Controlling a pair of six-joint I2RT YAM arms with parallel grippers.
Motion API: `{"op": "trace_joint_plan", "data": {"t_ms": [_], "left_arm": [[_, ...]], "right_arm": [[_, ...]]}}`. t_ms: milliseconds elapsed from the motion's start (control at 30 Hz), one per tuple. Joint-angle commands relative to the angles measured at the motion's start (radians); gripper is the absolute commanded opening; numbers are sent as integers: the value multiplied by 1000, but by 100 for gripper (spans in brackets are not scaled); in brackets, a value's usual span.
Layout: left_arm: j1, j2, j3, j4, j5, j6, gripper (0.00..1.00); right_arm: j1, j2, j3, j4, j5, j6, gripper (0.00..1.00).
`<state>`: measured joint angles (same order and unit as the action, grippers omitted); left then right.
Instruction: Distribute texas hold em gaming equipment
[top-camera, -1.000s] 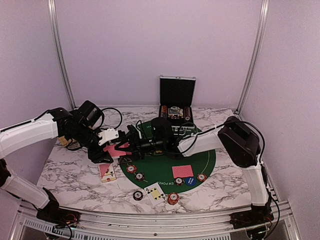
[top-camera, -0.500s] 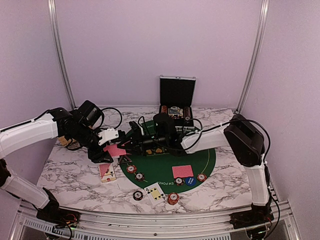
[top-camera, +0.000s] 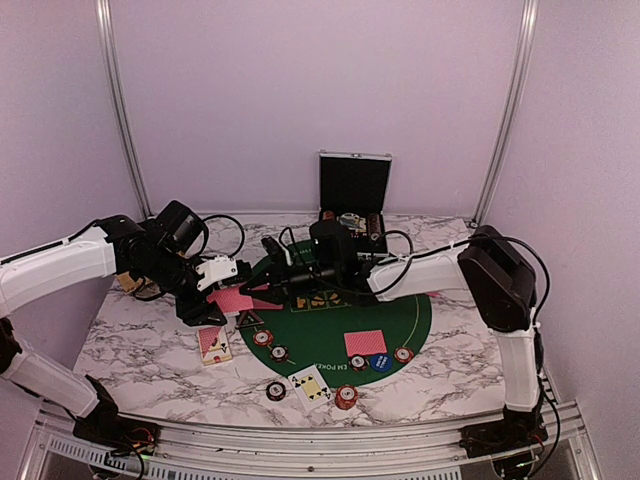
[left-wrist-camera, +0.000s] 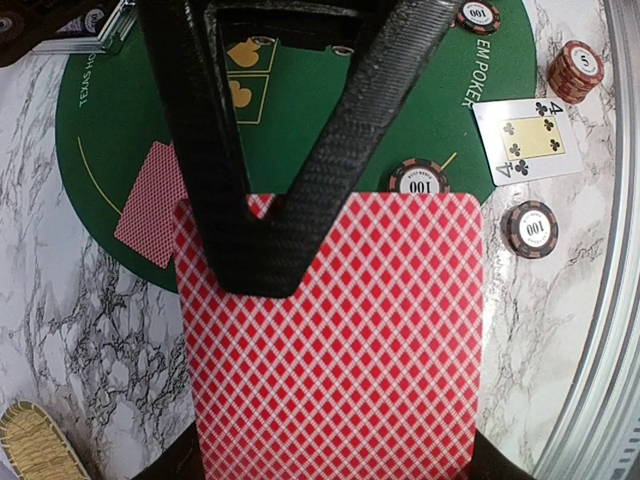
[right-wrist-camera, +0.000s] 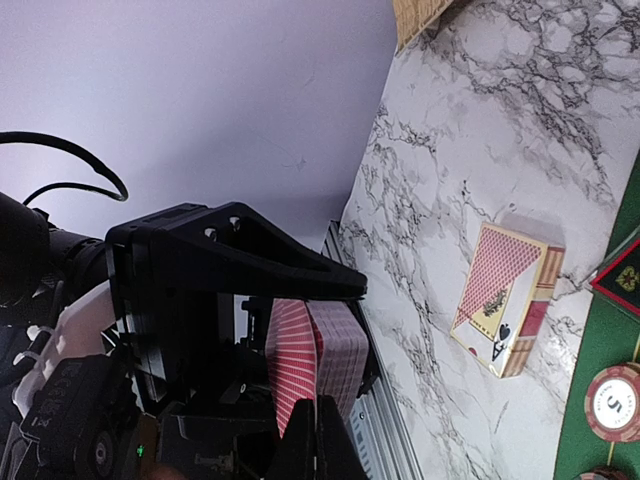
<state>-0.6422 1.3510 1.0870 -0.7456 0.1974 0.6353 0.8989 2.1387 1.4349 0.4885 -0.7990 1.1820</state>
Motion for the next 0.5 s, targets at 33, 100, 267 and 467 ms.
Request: {"op": "trace_joint_plan", "data": {"t_ms": [33, 100, 267, 467], "left_arm": [[1, -28, 5, 13, -4, 3, 0], [1, -29, 5, 13, -4, 2, 0], [1, -28, 7, 13, -4, 4, 0], [1, -31, 1, 13, -6, 5, 0]], "right_arm": [[-29, -65, -20, -47, -6, -26, 0], [-42, -82, -34, -56, -8, -33, 0], [-80, -133, -96, -76, -17, -44, 0], [-158, -244, -244, -91, -30, -65, 0]]}}
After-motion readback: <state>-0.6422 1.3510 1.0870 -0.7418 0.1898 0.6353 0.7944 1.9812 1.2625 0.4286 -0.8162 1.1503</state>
